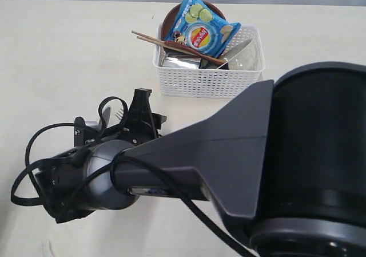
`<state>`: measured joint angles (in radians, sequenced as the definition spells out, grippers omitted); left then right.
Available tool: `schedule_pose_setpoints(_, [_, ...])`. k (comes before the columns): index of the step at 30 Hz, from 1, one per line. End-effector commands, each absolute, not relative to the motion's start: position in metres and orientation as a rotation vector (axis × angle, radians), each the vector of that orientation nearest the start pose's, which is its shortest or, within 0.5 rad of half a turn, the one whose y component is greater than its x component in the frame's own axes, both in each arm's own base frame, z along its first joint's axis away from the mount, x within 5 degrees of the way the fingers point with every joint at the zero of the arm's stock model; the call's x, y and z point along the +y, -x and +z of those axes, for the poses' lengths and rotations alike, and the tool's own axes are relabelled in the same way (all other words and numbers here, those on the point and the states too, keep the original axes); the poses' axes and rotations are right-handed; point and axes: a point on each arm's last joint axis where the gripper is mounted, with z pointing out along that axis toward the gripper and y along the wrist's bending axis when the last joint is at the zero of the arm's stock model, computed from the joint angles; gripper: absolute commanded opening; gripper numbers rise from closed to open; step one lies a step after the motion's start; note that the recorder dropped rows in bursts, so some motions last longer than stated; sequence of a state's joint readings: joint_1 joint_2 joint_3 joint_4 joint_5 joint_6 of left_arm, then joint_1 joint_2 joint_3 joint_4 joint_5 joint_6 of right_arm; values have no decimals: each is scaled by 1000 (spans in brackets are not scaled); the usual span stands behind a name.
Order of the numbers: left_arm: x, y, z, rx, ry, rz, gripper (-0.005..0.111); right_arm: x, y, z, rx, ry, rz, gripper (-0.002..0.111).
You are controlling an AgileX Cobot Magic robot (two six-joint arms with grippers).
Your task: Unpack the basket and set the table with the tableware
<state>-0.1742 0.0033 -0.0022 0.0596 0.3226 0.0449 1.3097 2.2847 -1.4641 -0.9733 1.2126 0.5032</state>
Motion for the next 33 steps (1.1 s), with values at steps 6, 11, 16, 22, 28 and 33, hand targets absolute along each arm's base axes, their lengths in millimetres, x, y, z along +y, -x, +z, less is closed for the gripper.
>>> schedule_pose_setpoints(6, [-8,-53,184,1791,-227,-42,0,362,-183,157,2217,1356,-827,44])
schedule_pose_setpoints(11, [-8,-53,184,1791,-227,-42,0,346,-216,180,2614,1139,-286,43])
schedule_pose_setpoints(16, [-8,-53,184,1791,-227,-42,0,320,-257,178,2814,1093,134,43])
schedule_pose_setpoints(22, [-8,-53,184,1791,-227,-42,0,327,-255,151,2722,1379,74,43])
schedule_pose_setpoints(28, [-8,-53,184,1791,-227,-42,0,331,-260,133,2654,1429,11,43])
schedule_pose_setpoints(33, [-8,-53,184,1791,-227,-42,0,331,-260,123,2699,1403,-1,31])
